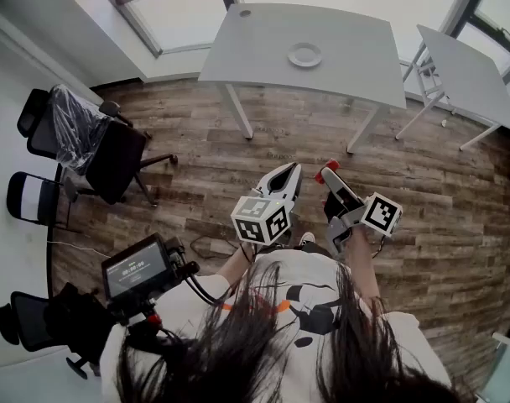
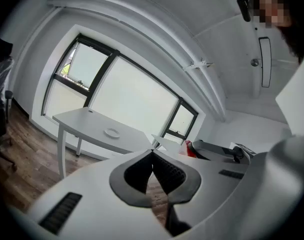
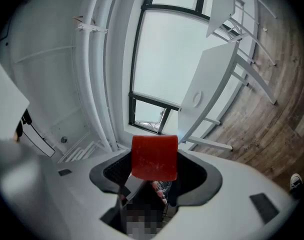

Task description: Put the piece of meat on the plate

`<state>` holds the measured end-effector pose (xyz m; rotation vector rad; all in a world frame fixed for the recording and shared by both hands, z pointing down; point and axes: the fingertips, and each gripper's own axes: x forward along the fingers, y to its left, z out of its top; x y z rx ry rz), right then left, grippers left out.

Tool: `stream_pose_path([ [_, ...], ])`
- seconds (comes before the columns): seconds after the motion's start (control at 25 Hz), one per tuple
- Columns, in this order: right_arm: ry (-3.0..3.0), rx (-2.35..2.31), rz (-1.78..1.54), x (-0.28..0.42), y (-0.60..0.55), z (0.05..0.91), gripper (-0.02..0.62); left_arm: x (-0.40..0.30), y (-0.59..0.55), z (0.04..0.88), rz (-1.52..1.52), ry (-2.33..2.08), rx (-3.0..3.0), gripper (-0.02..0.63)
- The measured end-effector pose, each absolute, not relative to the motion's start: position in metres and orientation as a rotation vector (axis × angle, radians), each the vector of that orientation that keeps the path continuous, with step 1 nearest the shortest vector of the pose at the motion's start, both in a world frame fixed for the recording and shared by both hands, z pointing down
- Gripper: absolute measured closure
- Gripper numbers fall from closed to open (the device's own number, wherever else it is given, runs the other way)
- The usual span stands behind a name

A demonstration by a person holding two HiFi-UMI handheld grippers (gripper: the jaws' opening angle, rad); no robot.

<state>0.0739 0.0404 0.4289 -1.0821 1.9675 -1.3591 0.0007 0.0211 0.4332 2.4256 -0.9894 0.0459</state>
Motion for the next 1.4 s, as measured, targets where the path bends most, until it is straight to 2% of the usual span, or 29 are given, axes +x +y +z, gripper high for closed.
stream_pose_path([
  [0.92,2.043,-1.116,-1.338,0.072,0.031,0.430,0.316,-0.001,0.017,0.433,0.055,-1.005,2.422,0.600],
  [1.24,1.971,-1.171,-1.444,0.134,0.001,0.470,0.316,0.054,-0.018,0.459,0.100,-1.032,2.401,0.600],
  [1.4,1.967,-1.140,-1.431,0.140,-0.007,0.467,0.316,0.065,-0.025,0.458,0.103,-1.022,2.411,0.600],
])
